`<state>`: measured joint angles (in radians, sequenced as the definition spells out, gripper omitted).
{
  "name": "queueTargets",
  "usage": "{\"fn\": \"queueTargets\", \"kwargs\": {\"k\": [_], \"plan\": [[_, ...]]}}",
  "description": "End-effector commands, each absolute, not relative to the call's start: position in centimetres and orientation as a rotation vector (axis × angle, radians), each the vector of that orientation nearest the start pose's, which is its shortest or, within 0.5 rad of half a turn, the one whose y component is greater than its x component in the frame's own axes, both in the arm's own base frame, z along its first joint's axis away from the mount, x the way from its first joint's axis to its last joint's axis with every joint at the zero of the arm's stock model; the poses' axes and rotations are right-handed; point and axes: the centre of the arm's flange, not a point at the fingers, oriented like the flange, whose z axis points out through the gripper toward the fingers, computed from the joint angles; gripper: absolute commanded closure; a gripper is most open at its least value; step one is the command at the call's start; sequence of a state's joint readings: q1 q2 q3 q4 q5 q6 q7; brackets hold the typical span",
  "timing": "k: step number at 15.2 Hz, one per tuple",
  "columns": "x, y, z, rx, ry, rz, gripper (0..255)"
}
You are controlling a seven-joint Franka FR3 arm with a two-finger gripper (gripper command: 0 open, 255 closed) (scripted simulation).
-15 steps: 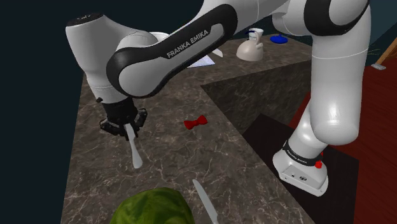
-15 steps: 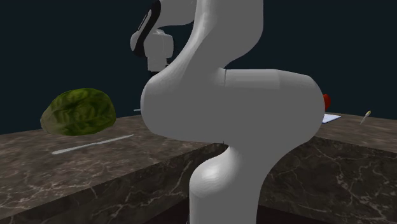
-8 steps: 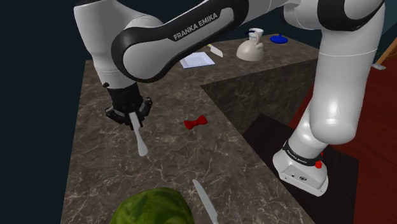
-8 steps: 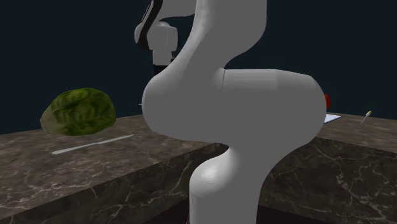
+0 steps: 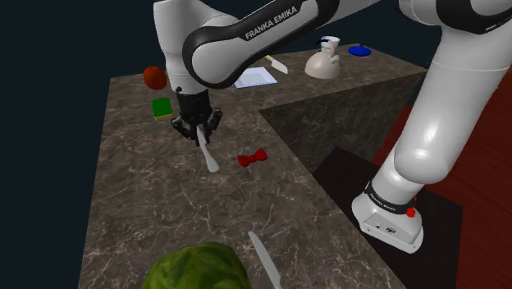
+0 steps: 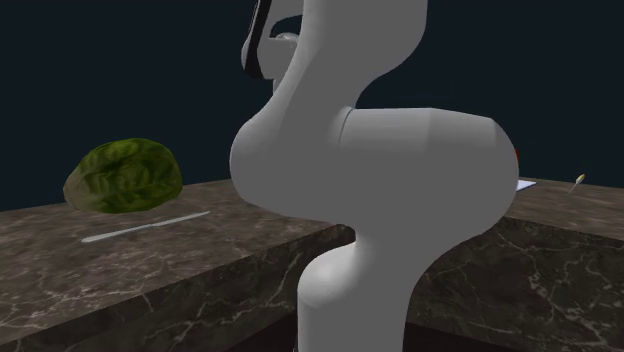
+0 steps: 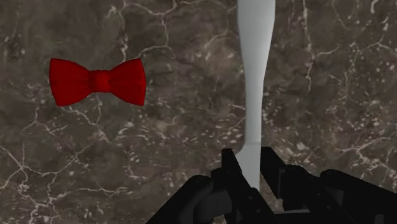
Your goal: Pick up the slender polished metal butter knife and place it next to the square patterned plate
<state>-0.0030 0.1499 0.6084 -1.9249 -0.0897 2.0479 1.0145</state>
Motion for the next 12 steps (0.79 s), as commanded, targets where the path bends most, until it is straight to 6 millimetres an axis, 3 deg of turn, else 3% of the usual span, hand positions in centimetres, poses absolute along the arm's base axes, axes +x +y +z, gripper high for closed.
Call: {"fn": "queueTargets", "kwargs": {"k": [1, 12], "plan": [[49.8, 29.3, 42.9, -3.082, 0.579, 0.005, 255], [52.2, 15.0, 42.9, -3.082, 0.579, 0.005, 255]]}}
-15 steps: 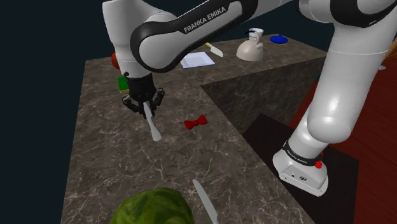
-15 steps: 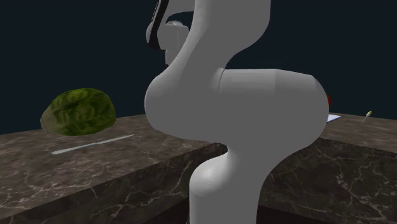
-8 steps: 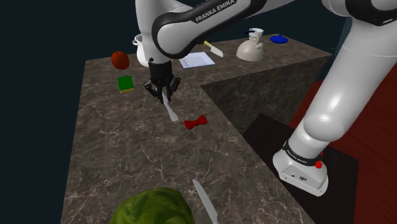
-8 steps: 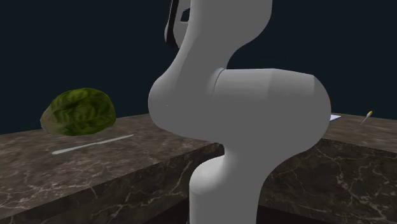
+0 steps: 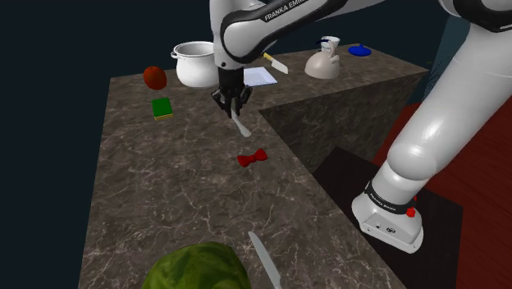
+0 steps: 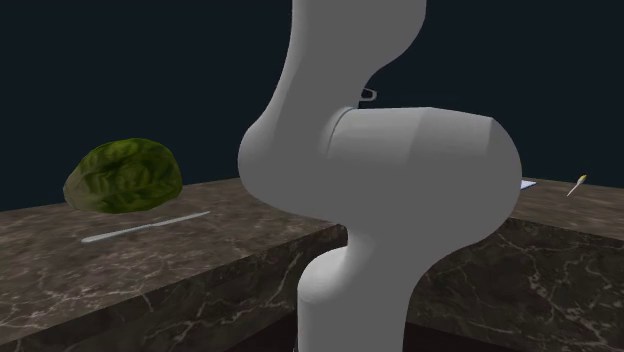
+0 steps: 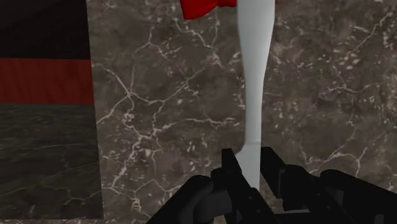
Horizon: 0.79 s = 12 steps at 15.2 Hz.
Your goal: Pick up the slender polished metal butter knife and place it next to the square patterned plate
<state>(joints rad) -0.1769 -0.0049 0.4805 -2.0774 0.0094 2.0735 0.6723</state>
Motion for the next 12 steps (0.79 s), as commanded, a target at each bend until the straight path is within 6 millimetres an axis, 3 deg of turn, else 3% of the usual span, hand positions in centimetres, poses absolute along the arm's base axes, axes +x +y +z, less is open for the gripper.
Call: {"fn": "queueTargets", "kwargs": {"k": [1, 12], "plan": [[52.5, 13.7, 42.9, -3.082, 0.579, 0.005, 255], [54.9, -0.6, 43.0, -3.082, 0.579, 0.005, 255]]}}
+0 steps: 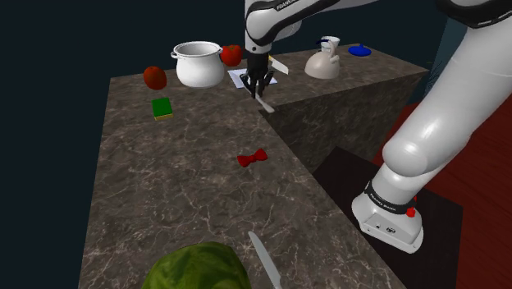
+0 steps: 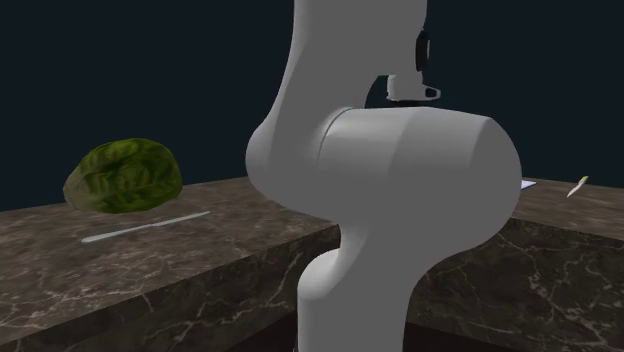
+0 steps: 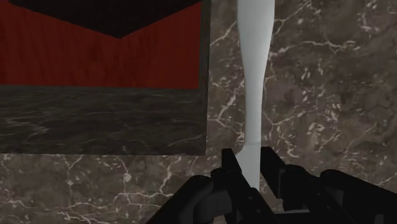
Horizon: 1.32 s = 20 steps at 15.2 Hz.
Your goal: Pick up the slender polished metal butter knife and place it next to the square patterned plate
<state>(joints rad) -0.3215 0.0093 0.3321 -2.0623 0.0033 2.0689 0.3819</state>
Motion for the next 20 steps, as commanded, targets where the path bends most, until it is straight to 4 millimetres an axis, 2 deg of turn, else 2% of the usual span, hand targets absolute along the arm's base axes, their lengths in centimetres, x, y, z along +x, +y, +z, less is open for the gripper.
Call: {"fn": "queueTargets", "kwargs": {"k": [1, 20], "plan": [[55.2, -1.9, 43.0, -3.082, 0.579, 0.005, 255], [59.5, -26.6, 43.0, -3.082, 0.579, 0.005, 255]]}}
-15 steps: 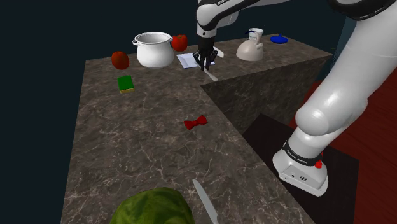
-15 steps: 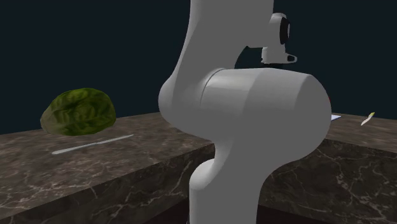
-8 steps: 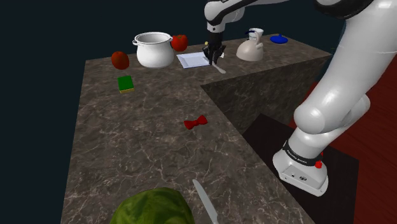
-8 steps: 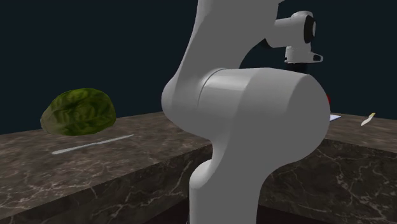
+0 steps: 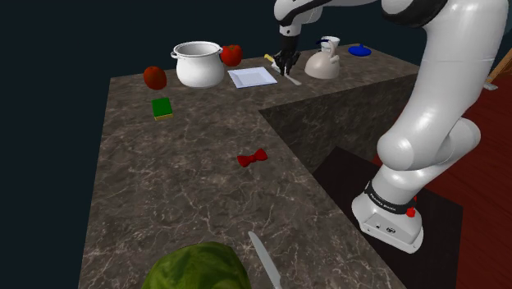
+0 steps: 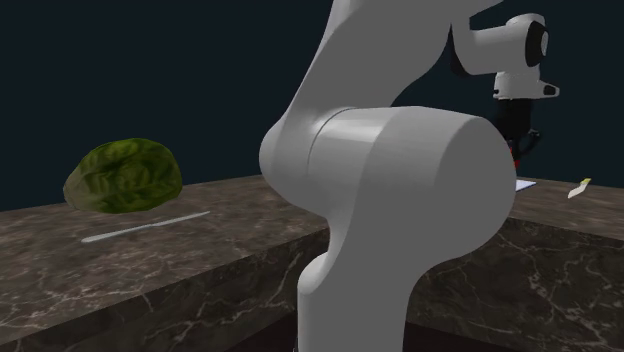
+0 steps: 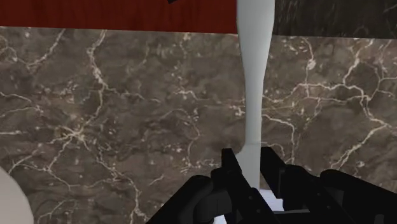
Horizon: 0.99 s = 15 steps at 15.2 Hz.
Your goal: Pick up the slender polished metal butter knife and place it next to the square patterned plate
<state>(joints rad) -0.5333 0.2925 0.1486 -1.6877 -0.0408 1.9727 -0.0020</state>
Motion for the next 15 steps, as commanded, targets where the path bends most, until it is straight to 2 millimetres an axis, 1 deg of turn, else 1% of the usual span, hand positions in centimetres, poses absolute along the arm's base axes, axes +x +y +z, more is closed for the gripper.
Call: {"fn": "queueTargets", "kwargs": {"k": [1, 2, 15], "plan": [[59.7, -27.9, 43.0, -3.082, 0.579, 0.005, 255], [59.8, -28.8, 43.0, -3.082, 0.579, 0.005, 255], [59.8, -28.8, 36.2, -3.082, 0.579, 0.005, 255]]}}
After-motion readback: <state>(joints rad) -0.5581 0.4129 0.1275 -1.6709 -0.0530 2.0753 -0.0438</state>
